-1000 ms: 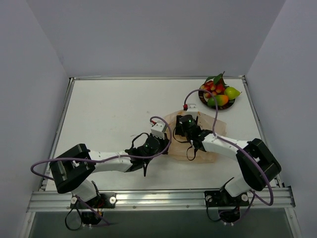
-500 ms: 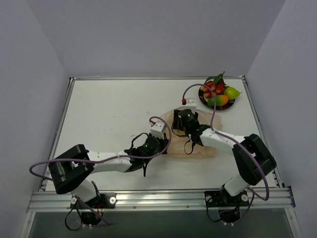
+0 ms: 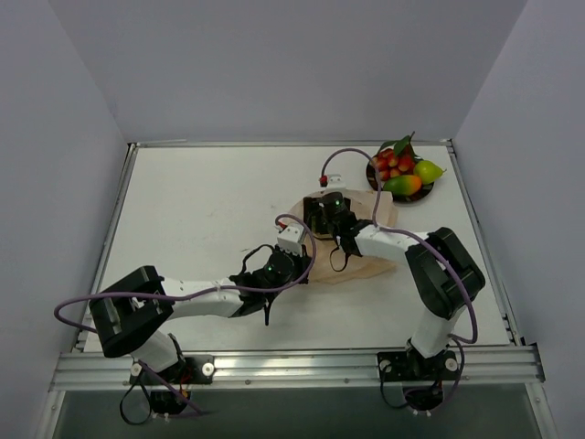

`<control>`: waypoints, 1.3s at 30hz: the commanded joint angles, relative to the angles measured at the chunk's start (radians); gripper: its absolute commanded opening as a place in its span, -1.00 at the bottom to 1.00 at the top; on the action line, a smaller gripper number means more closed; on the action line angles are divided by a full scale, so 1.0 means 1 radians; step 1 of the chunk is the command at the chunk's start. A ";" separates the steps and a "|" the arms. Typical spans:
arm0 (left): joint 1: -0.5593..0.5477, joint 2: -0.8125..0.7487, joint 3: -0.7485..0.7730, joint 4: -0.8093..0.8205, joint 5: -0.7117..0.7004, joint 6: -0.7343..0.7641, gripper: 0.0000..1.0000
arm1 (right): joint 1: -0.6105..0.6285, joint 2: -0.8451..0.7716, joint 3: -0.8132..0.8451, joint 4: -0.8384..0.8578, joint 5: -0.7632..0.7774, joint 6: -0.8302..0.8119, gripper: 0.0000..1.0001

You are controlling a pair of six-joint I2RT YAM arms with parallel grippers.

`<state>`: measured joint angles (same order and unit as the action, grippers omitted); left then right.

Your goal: Take the fake fruits out of the plastic bag

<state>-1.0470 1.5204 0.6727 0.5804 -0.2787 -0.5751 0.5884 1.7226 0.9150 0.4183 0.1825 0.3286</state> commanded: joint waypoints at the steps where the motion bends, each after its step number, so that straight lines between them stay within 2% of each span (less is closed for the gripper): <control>1: 0.004 -0.020 0.025 0.009 -0.004 0.011 -0.95 | -0.009 0.038 0.033 0.054 -0.099 -0.023 0.54; 5: 0.007 -0.011 0.027 0.007 0.001 0.008 -0.95 | -0.050 0.072 0.050 0.096 -0.165 -0.011 0.58; 10: 0.013 -0.011 0.025 0.009 0.003 0.004 -0.95 | -0.068 0.127 0.108 0.116 -0.147 -0.029 0.57; 14: 0.019 -0.022 0.018 0.007 -0.008 0.004 -0.95 | -0.050 0.100 0.082 0.122 -0.106 -0.019 -0.02; 18: 0.025 -0.029 0.016 -0.002 -0.019 0.004 -0.95 | -0.021 -0.026 0.016 0.071 -0.045 -0.007 -0.39; 24: 0.038 -0.063 0.013 -0.036 -0.059 0.011 -0.95 | 0.010 -0.297 -0.129 -0.084 -0.054 0.046 -0.41; 29: 0.050 -0.078 0.005 -0.045 -0.089 0.011 -0.95 | 0.011 -0.515 -0.192 -0.142 -0.107 0.090 -0.42; 36: 0.048 -0.086 -0.018 -0.037 -0.117 0.011 -0.95 | -0.021 -0.577 -0.102 -0.141 -0.274 0.081 -0.43; 39: 0.048 -0.115 -0.027 -0.065 -0.158 0.014 -0.95 | -0.100 -0.572 -0.076 -0.074 -0.394 0.122 -0.47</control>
<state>-1.0000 1.4670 0.6479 0.5297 -0.3702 -0.5751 0.5488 1.1584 0.7746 0.2802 -0.0704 0.4114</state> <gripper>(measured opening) 0.027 0.634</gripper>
